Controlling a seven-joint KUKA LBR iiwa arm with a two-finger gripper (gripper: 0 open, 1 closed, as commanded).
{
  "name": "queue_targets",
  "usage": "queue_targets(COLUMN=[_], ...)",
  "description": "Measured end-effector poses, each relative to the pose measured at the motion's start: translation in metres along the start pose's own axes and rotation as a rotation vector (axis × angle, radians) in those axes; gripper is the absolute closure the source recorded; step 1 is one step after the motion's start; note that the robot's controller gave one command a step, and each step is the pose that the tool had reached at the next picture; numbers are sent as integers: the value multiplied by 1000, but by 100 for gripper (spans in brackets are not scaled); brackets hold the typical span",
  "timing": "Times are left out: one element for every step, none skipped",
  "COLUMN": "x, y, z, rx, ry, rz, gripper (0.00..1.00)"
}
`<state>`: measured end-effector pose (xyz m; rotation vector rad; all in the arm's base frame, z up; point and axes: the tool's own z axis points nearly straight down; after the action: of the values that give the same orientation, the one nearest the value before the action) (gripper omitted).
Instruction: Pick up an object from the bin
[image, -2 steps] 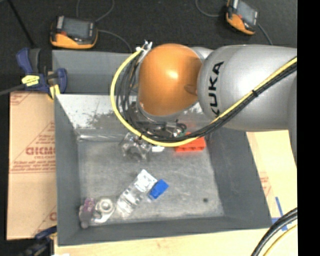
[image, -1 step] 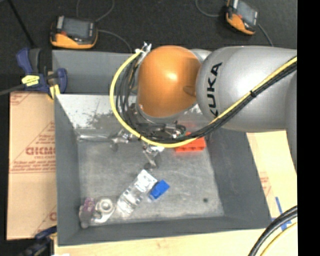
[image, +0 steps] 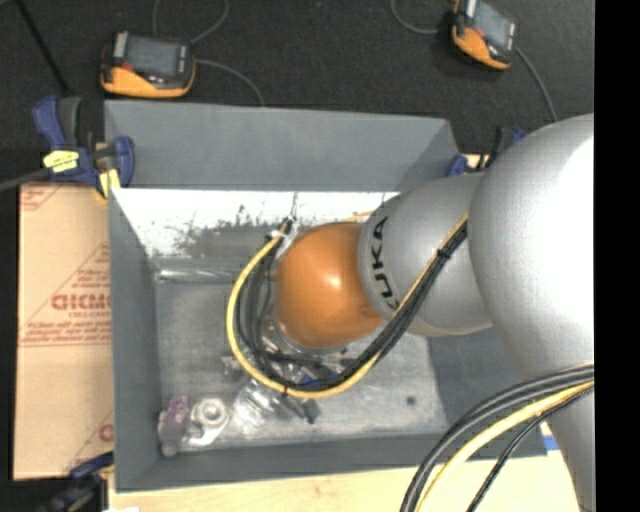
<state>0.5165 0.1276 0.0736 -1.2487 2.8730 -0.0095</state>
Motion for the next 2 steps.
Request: queue_targets(x=[1, 6], y=[0, 11], z=[-1, -125], rx=[-3, -5], ry=[9, 0], rz=[0, 5], gripper=[100, 100])
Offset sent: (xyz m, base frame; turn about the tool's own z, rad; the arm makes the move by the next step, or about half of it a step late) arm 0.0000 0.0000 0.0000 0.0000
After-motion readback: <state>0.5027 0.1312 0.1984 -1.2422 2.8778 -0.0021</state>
